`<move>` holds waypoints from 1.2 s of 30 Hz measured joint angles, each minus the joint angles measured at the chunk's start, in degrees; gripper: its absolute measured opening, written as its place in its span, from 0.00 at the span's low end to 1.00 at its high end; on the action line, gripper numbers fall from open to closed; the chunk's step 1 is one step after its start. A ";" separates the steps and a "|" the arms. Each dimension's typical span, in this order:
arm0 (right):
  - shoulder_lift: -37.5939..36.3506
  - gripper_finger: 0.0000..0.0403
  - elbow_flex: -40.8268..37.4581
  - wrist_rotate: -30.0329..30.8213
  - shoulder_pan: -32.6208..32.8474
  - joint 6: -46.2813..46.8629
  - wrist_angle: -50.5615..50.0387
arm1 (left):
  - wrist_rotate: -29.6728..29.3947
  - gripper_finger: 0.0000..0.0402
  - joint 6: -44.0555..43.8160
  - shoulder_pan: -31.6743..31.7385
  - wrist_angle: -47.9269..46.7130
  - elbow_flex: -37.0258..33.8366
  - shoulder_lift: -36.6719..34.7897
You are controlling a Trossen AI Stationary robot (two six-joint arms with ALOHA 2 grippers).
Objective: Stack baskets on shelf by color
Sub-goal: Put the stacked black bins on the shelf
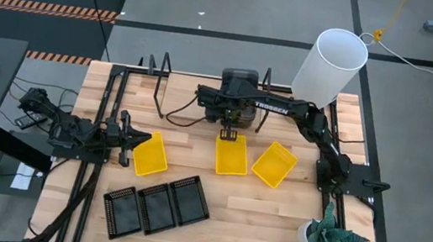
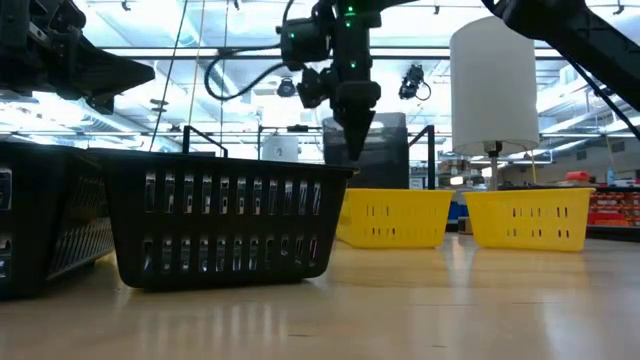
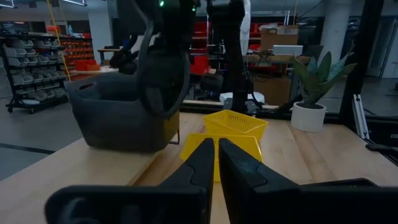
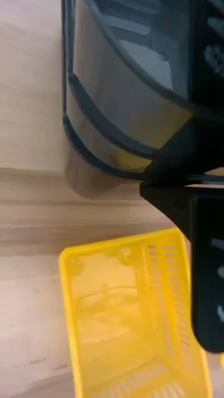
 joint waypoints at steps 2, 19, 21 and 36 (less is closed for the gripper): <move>0.00 0.06 -0.69 -0.13 -0.43 0.10 0.01 | 0.00 0.07 -0.01 0.00 0.00 0.00 0.01; -0.02 0.25 -2.31 0.79 -0.85 3.52 -0.80 | 0.00 0.07 0.00 0.00 0.00 0.01 0.00; -0.02 0.28 -2.31 1.04 -0.74 4.26 -0.82 | 0.00 0.07 0.00 0.00 0.00 0.00 0.00; -0.32 0.41 8.99 2.12 3.31 9.54 -4.04 | 0.00 0.07 -0.02 0.01 -0.02 -0.01 0.02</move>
